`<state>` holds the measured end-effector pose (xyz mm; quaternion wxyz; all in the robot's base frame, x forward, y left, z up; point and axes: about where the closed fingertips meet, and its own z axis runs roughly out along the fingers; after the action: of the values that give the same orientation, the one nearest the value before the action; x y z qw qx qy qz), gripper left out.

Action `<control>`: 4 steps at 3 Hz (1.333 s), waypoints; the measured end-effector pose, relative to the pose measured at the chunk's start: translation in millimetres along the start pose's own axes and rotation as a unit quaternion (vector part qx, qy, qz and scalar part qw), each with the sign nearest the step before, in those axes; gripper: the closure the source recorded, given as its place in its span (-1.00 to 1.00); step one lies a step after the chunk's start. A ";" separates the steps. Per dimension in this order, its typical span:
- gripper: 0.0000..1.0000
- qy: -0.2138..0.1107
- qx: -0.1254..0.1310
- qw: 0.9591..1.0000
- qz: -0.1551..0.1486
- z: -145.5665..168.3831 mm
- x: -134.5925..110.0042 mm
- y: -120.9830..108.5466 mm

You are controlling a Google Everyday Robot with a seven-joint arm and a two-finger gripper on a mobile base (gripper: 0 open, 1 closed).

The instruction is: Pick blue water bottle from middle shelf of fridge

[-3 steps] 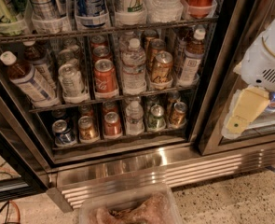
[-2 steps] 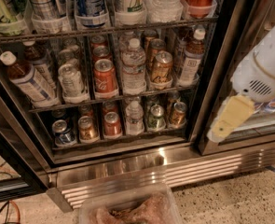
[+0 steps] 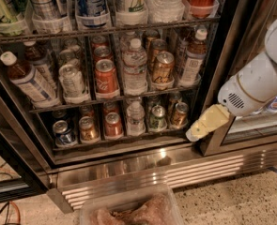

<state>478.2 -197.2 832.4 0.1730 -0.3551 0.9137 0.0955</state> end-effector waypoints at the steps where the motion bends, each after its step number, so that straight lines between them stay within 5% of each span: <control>1: -1.00 0.000 -0.003 1.000 0.003 2.1 -0.3 0.6; 2: -1.00 -0.028 -0.009 0.999 0.021 13.1 -3.7 6.6; 3: -1.00 -0.081 -0.002 0.994 0.074 26.0 -16.7 15.7; 4: -0.67 -0.124 0.016 0.985 0.118 30.4 -27.7 13.4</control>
Offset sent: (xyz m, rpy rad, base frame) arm 0.0041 0.0262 -0.0247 0.1683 -0.0606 -0.1035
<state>495.7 -161.3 815.7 0.2784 -0.2270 0.9221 0.1437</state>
